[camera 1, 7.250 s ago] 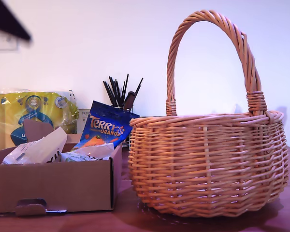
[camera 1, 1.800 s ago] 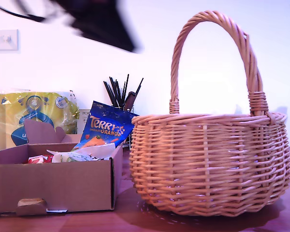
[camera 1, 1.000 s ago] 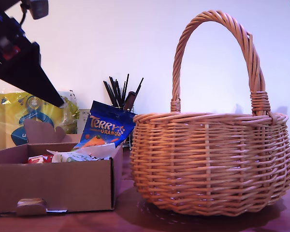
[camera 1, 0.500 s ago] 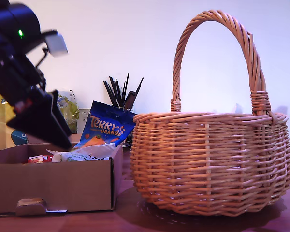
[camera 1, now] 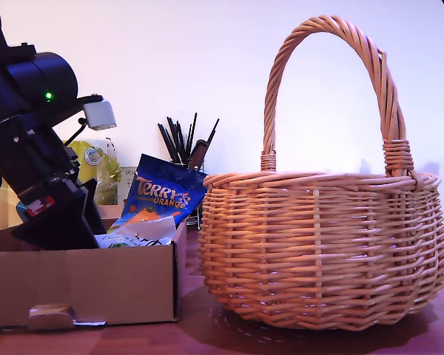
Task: Move the bags of Easter eggs from the cardboard box on the left into the woven basket on the right side.
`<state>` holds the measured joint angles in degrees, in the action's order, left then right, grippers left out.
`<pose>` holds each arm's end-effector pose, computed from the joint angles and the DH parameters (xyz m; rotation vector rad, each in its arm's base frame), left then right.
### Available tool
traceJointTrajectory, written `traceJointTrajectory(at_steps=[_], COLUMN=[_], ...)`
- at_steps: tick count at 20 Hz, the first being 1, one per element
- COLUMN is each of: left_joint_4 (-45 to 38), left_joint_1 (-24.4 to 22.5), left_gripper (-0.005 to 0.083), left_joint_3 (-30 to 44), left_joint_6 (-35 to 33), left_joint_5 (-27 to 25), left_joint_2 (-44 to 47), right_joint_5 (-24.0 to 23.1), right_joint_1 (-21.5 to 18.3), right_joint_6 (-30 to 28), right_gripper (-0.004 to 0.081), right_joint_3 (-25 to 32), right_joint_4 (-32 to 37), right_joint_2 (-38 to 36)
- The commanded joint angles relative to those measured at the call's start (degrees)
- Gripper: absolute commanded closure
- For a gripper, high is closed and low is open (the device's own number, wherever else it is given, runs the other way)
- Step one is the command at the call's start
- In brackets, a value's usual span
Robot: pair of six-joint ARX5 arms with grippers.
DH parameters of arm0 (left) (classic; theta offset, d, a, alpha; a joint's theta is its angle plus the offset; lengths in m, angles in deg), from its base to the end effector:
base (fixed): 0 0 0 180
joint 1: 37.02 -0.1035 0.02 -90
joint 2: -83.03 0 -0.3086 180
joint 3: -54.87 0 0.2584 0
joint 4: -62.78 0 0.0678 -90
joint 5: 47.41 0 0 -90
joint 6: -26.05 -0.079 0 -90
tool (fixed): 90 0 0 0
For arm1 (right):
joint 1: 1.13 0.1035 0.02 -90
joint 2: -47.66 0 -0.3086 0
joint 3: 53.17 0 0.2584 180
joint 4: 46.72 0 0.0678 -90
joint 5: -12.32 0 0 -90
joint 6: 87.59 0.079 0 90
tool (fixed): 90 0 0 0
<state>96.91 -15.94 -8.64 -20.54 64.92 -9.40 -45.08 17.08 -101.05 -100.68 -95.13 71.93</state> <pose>0.2907 -0.1442 0.1613 0.6782 0.7830 -1.0930 0.0795 0.0710 0.2752 -0.1589 0.3453 0.9198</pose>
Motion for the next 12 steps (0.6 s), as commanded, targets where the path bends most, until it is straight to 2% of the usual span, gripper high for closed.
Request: traceJointTrajectory(at_steps=[1,4,5,9,12], left_joint_4=[-0.15,-0.09,-0.09,2.12,2.54], left_joint_1=[0.33,0.33,0.37,0.74,0.83], left_gripper=[0.0172,0.0591,0.0683,0.0792,0.0797], left_joint_3=[0.46,0.46,0.44,-0.31,-0.31], left_joint_6=[-0.09,0.07,0.07,0.07,0.04], left_joint_5=[-0.28,-0.33,-0.35,-0.35,-1.01], left_joint_2=[-1.36,-1.33,-1.29,-1.20,-1.11], right_joint_5=[0.15,-0.09,-0.11,-0.20,-0.22], right_joint_1=[0.55,0.55,0.55,0.52,0.52], right_joint_6=[0.15,0.13,0.13,0.11,0.11], right_gripper=[0.0782,0.0782,0.0782,0.0782,0.0782], right_joint_3=[-0.44,-0.46,-0.44,-0.44,-0.46], right_joint_4=[0.00,0.00,0.00,0.04,0.11], right_joint_2=[-0.07,-0.07,-0.07,-0.07,-0.04])
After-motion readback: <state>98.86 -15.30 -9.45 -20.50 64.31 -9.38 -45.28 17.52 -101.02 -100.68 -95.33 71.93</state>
